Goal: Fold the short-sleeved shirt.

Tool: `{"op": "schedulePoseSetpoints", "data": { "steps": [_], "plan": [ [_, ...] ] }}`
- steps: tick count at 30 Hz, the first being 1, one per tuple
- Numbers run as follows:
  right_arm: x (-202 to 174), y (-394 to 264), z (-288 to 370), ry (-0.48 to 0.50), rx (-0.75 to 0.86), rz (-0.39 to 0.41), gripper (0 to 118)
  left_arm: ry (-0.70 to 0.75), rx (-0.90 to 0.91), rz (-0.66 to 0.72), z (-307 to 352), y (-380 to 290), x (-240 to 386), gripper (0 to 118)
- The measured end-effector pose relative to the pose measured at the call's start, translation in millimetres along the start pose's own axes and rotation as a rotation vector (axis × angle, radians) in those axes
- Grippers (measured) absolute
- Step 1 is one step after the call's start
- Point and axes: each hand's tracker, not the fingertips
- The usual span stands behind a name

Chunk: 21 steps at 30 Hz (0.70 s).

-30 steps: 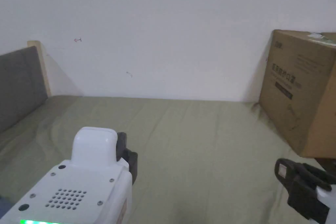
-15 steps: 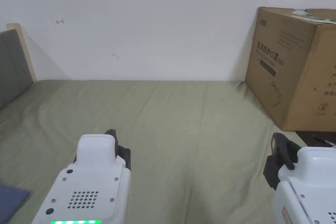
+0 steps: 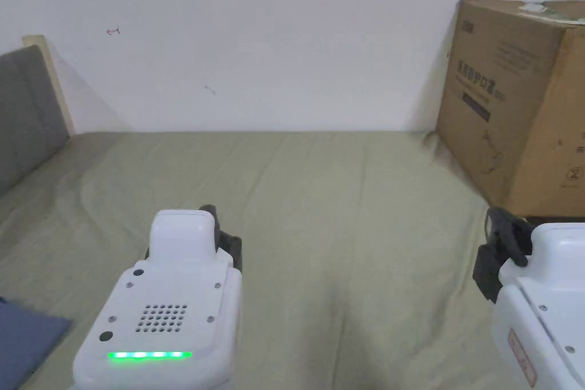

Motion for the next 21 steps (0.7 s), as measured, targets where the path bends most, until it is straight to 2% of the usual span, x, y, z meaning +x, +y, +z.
{"op": "schedulePoseSetpoints", "data": {
  "steps": [1,2,3,4,6,7,8,9,10,16,21],
  "plan": [
    [0,0,-1,-0.001,-0.003,-0.012,3,-0.001,-0.003,0.002,-1,0,0,12],
    [0,1,-1,-0.006,-0.005,-0.018,11,-0.016,-0.007,0.005,-1,0,-2,26],
    [0,0,-1,-0.013,-0.01,-0.023,11,-0.055,-0.013,0.012,-1,1,-4,37],
    [1,0,-2,-0.019,-0.014,-0.03,15,-0.081,-0.014,0.02,-1,1,-5,37],
    [3,-2,-2,-0.03,-0.018,-0.046,40,-0.07,-0.019,0.016,-2,1,-3,101],
    [4,-3,-3,-0.034,-0.019,-0.057,57,-0.063,-0.017,0.012,-2,-1,-3,118],
    [5,-3,-4,-0.041,-0.021,-0.065,91,-0.064,0.016,0.011,3,-3,-3,118],
    [6,-4,-6,-0.048,-0.027,-0.074,112,-0.063,0.017,0.01,4,-3,-3,118],
    [7,-4,-4,-0.064,-0.031,-0.075,117,-0.066,0.015,0.007,4,-3,-3,118],
    [5,1,-4,-0.073,-0.028,-0.04,118,-0.041,0.026,0.021,3,0,-6,118],
    [3,-2,-4,-0.06,-0.052,-0.037,118,-0.075,-0.013,0.059,-5,3,-13,118]
  ]
}}
